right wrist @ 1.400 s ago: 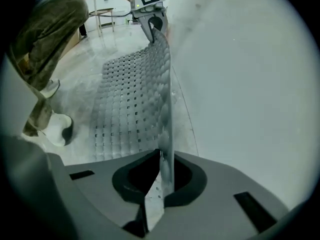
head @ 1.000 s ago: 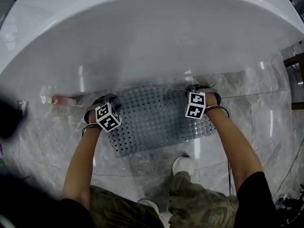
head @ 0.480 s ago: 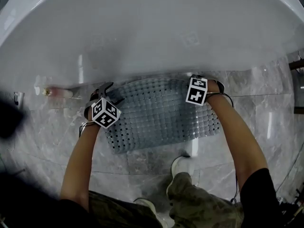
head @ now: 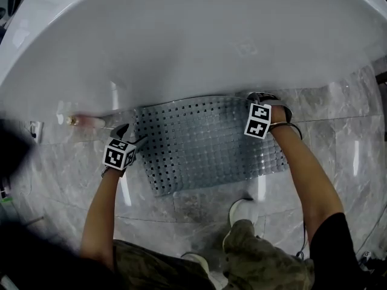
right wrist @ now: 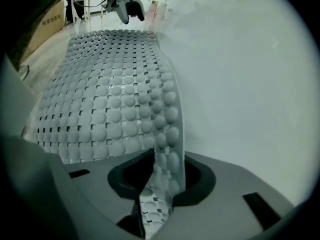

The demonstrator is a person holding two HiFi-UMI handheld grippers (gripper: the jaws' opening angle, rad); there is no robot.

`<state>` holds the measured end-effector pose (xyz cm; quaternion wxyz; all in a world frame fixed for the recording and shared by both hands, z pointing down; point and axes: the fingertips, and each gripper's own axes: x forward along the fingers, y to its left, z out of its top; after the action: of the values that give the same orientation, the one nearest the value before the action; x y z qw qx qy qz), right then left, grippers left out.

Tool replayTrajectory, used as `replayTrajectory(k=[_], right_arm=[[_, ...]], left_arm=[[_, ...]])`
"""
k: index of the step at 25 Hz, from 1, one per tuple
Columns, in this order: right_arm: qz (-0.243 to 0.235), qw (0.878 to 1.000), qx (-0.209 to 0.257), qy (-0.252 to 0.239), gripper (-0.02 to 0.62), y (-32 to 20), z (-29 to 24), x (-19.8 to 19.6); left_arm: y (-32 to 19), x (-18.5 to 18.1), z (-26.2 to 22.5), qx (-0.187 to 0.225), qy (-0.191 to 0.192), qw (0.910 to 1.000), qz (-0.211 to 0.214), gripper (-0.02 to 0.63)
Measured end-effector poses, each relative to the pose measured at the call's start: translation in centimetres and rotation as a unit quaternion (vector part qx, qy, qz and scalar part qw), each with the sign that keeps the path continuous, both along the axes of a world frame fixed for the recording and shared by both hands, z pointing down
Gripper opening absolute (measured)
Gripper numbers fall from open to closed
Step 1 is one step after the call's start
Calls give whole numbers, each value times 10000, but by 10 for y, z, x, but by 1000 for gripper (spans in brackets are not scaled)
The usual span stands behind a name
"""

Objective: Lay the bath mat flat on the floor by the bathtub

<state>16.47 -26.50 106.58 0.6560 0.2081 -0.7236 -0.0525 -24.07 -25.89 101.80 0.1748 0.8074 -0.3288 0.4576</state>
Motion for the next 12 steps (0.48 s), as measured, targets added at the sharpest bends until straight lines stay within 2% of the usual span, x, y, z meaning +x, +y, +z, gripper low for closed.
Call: replayTrajectory(k=[3,5,8,12], right_arm=[[146,9993,292,-155,175,-4,-9,2],[281,9981,474,-282,187,-3,-15,9],[601,9928,794,-665,197,3,-30,19],[1228,9762,1185,-1337,204,9,-56,30]], left_arm=[[20,-37,16,-436,65,9973,-588,367],[35,-53,28,-781,119,9926,-926,368],[55,-59,45,-1147,533,9798,-1550,367],[65,-59,49,-1160,1123,9642,-2105,336]])
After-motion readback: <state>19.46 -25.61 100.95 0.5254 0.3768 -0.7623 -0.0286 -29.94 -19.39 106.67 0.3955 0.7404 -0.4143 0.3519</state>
